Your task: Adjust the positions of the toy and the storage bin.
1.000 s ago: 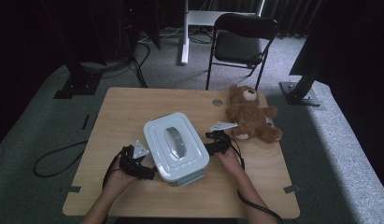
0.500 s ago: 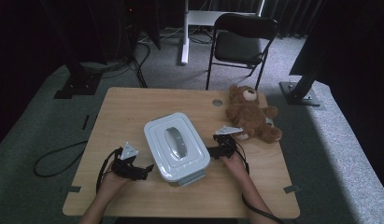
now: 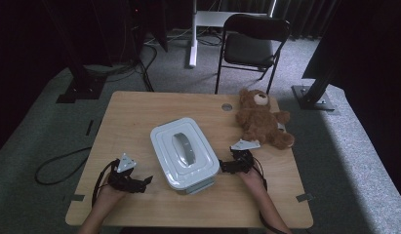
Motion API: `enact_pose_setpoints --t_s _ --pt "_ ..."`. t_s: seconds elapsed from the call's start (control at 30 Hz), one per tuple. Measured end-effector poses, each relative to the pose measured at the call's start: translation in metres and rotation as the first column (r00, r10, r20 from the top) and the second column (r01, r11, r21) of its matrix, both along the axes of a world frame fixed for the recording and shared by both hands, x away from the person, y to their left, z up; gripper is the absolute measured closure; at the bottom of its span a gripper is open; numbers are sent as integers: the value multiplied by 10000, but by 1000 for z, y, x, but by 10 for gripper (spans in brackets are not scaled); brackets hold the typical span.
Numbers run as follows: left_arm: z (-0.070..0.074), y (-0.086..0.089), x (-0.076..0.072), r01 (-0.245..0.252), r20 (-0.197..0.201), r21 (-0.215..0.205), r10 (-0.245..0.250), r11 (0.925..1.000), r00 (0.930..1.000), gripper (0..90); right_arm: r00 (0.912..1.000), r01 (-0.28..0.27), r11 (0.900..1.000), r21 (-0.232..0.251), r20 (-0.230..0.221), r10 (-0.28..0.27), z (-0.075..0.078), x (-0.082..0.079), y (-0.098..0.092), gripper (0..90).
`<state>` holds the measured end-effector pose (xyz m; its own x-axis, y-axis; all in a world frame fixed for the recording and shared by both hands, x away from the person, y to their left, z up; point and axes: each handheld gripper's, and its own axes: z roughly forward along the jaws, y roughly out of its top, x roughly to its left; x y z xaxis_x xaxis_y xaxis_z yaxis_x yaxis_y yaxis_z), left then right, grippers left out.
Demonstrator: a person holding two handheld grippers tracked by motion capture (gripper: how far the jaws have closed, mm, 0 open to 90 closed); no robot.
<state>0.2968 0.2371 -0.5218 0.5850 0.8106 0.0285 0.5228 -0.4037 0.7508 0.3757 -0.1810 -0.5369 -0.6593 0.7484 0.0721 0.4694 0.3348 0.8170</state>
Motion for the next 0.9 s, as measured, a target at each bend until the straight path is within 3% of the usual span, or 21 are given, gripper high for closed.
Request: enact_pose_setpoints --t_s 0.13,0.3,0.47,0.57,0.67,0.9 --pt "-1 7 -2 -149 -308 -72 147 9999 9994 8 9996 283 9995 -122 60 -282 -4 -7 -9 135" --pt "-2 13 -7 -166 -357 -69 163 9998 9992 9 9989 468 9986 -226 -69 -469 -10 -17 -23 135" --pt "3 19 -12 -201 -604 -559 167 9982 9980 9 9970 748 9969 -248 -177 -752 -13 -29 -38 135" --pt "10 20 -16 -158 -542 -580 126 9982 9984 9 9956 907 9949 -436 -188 -916 -15 -38 -47 135" --pt "18 21 -20 -156 -466 -631 127 9979 9988 8 9936 1050 9942 -233 -401 -1058 -18 -46 -57 136" --pt "35 20 -29 -49 -193 -641 37 9979 9998 8 9851 1669 9855 -323 -372 -1680 -20 -56 -77 136"
